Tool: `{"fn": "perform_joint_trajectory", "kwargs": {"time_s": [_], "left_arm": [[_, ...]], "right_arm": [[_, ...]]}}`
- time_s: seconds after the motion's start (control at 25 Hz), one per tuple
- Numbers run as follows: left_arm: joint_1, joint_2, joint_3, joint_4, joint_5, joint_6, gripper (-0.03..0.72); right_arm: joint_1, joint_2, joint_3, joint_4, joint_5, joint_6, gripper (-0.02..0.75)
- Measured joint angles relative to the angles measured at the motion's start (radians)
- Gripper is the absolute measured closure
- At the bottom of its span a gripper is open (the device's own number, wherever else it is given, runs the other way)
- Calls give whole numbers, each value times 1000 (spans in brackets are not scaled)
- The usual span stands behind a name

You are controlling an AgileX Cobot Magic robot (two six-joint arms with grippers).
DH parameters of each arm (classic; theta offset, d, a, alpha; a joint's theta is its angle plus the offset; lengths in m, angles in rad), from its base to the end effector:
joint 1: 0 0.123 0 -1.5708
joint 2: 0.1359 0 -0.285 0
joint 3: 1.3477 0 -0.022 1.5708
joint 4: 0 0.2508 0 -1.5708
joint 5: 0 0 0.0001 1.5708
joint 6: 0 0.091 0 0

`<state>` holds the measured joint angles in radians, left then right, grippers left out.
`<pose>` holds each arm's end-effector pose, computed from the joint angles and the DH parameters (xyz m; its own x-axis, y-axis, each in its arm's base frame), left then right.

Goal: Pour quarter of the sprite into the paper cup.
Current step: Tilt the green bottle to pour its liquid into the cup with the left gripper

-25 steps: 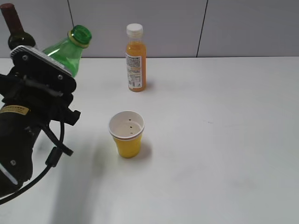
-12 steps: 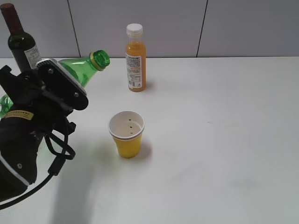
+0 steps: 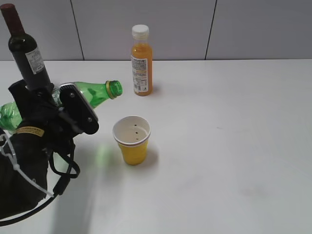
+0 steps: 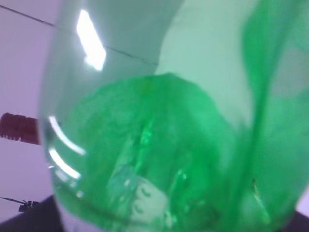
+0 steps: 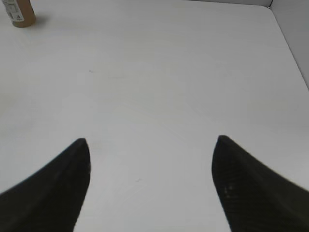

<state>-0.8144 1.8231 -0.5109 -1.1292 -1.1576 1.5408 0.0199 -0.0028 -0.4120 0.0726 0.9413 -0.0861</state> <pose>0.2329 -0.1370 0.1359 -0.2776 0.9008 -0.3339 0.1535 0.3847 0.9102 0.0089 0.0055 0.2622 -0.4205 -0.0516 -0.9058 -0.0912 0.9957 -0.0144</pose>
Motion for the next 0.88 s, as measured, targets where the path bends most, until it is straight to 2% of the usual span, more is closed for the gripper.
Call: {"fn": "perform_joint_trajectory", "kwargs": {"time_s": [0.36, 0.68, 0.88], "left_arm": [[2, 55, 0, 7, 1, 4, 215], [28, 55, 0, 14, 0, 82, 215], [28, 55, 0, 41, 0, 88, 215]], "right_arm": [[0, 0, 0, 0, 0, 0, 146], [0, 0, 0, 0, 0, 0, 146], [0, 0, 0, 0, 0, 0, 146]]}}
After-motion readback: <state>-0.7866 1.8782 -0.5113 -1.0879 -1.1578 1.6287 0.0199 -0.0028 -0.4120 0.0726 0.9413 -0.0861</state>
